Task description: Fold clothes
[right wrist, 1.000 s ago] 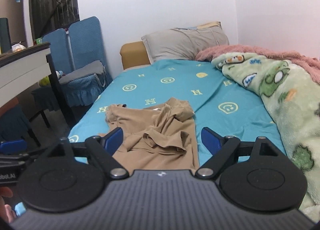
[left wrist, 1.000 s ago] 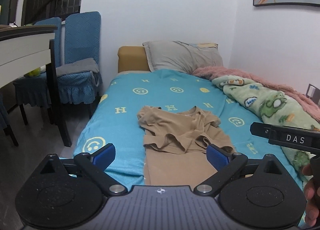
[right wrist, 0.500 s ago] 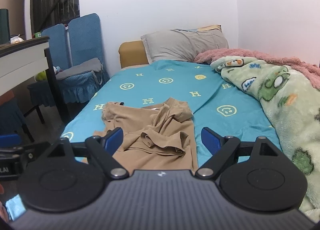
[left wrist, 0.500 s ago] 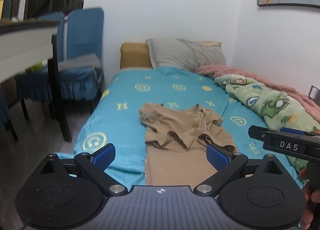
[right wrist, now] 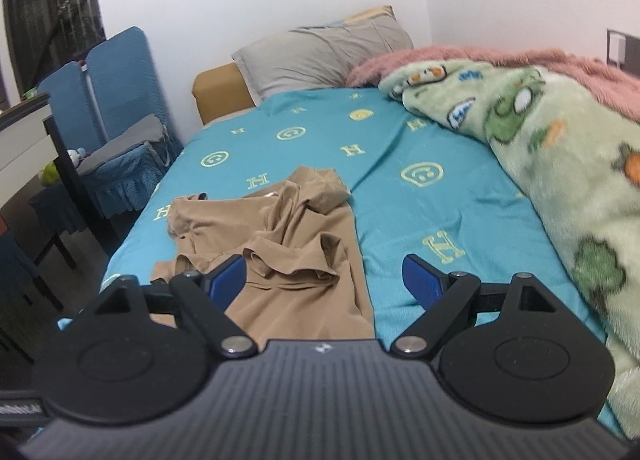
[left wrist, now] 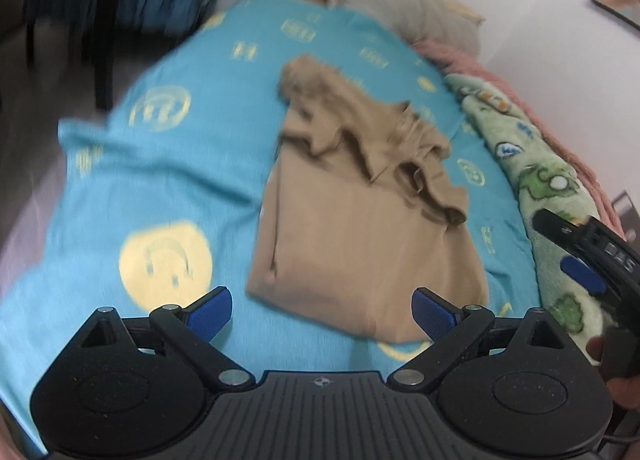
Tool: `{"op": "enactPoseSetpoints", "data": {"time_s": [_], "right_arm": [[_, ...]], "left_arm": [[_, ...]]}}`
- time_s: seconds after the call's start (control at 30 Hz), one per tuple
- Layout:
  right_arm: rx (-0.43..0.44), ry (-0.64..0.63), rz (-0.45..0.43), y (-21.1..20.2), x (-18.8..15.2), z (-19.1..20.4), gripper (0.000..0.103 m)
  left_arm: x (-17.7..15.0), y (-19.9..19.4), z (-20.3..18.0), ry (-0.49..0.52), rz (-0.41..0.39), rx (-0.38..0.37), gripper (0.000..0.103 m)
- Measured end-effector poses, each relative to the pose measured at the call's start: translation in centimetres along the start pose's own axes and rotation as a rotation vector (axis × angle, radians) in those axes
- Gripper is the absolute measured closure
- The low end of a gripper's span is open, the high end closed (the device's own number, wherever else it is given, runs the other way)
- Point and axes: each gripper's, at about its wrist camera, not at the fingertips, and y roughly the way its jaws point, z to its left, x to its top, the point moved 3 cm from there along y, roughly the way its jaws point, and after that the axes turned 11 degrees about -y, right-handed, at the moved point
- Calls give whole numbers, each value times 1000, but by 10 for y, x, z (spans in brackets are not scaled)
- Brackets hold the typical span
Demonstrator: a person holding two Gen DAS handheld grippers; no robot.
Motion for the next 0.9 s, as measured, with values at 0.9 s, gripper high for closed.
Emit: {"op": "enactPoseSetpoints", "data": {"time_s": [0.9], "right_arm": [[-12, 297, 156, 20, -21, -42, 17]], "left_arm": [[5, 63, 27, -397, 199, -253, 34]]}}
